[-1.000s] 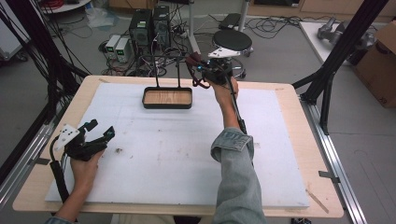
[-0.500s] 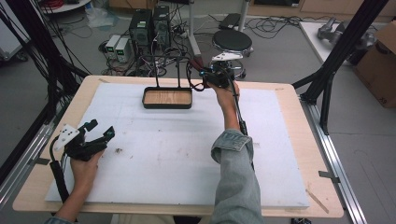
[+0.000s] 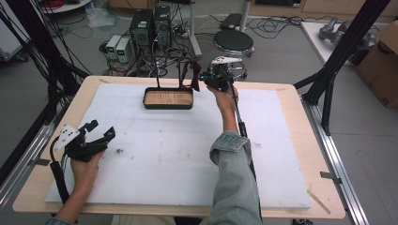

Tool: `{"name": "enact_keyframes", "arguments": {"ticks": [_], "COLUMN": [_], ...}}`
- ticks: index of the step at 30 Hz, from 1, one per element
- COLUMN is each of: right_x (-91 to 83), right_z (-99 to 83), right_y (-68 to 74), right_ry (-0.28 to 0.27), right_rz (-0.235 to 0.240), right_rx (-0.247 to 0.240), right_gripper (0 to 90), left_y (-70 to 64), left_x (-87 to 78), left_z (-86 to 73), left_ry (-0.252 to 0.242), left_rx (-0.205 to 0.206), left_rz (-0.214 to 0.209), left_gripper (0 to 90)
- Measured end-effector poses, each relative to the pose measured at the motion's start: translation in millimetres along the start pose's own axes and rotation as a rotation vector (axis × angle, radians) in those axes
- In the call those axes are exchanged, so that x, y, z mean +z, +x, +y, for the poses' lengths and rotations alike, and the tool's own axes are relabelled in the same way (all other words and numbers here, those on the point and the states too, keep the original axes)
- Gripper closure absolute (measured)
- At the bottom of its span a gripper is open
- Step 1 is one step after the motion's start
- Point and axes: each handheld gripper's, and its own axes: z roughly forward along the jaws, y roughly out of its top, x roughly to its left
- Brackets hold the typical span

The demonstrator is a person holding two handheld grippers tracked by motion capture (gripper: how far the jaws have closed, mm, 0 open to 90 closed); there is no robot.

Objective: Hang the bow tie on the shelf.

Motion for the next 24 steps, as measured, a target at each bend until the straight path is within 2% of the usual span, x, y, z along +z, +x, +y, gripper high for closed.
{"name": "enact_keyframes", "arguments": {"ticks": [11, 17, 20, 24], "right_x": [-3.2, -17.4, -25.7, -39.3], "right_z": [1.9, 10.5, 15.6, 22.2], "right_y": [0.0, 1.8, 2.5, 3.1], "right_ry": [-0.014, -0.061, -0.086, -0.125], "right_rz": [0.005, 0.016, 0.005, -0.011], "right_rx": [-0.001, -0.007, -0.031, -0.031], "right_gripper": [67.9, 62.0, 57.9, 52.7], "left_y": [0.0, -0.1, -0.2, -0.2], "left_x": [0.0, 0.1, 0.1, 0.1], "left_z": [0.0, 0.0, 0.0, 0.0], "left_ry": [0.000, 0.000, 0.000, 0.001], "left_rx": [0.000, 0.001, 0.002, 0.001], "left_rz": [-0.001, 0.000, -0.001, 0.000], "left_gripper": [20.7, 20.8, 20.7, 20.7]}}
